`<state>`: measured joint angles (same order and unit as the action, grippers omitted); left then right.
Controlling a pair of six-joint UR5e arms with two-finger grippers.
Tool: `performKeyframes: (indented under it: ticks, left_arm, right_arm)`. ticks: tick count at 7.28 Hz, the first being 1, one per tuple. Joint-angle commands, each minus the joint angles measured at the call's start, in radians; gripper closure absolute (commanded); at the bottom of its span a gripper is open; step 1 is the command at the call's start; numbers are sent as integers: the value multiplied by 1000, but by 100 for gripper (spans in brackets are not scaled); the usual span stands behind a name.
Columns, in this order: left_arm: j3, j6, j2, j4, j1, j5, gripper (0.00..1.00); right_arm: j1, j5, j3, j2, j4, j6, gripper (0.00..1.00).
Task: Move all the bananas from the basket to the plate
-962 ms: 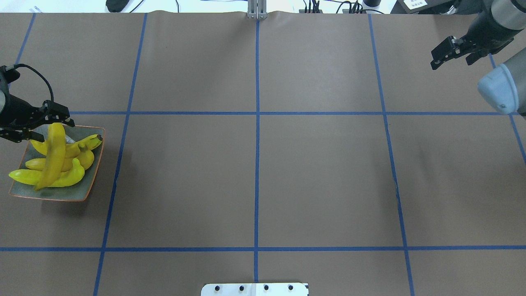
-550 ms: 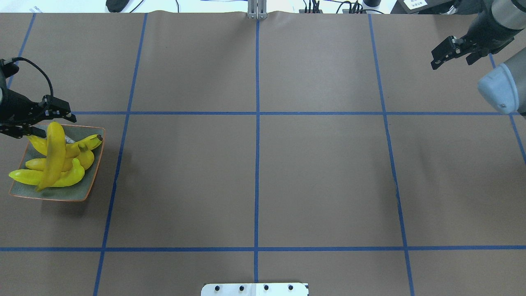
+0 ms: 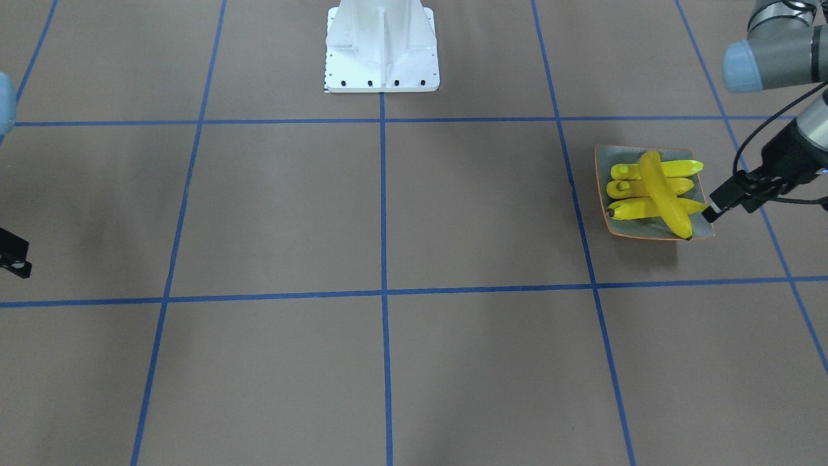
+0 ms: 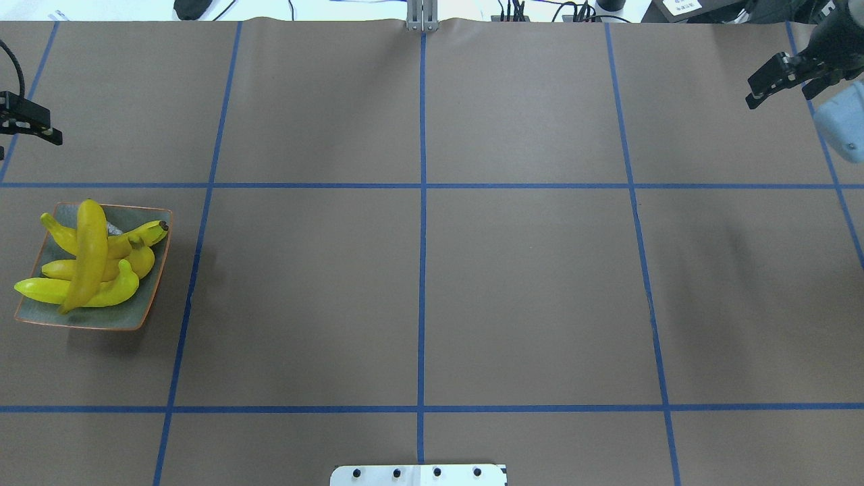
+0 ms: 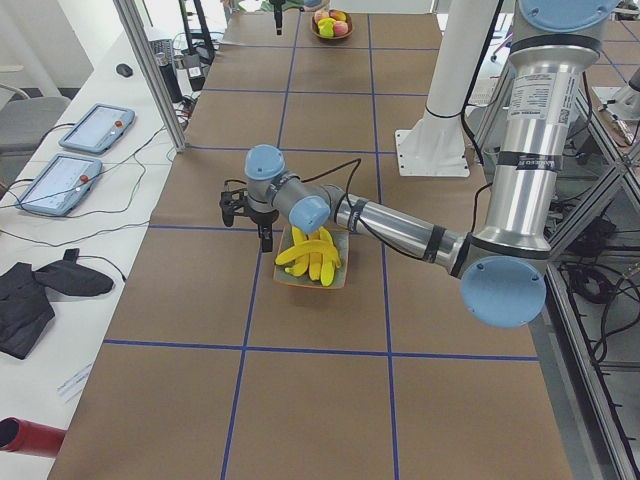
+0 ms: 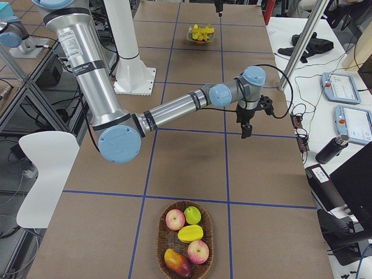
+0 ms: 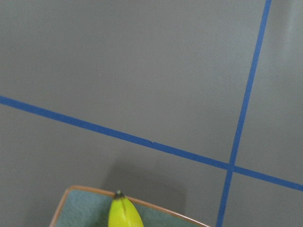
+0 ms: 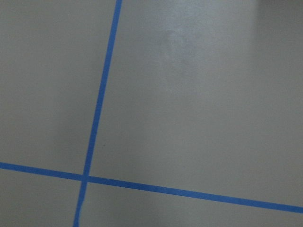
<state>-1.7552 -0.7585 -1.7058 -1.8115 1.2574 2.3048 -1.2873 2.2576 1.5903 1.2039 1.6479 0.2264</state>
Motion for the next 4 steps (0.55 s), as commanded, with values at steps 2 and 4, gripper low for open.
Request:
performKeyframes:
  ticks: [2, 4]
  left_arm:
    - [80, 519, -11, 133, 128, 1, 0]
    - [178, 626, 18, 124, 242, 10, 0]
  right_arm:
    - [-160, 2, -156, 75, 20, -268, 0]
    - [-191, -15, -138, 149, -2, -262, 0]
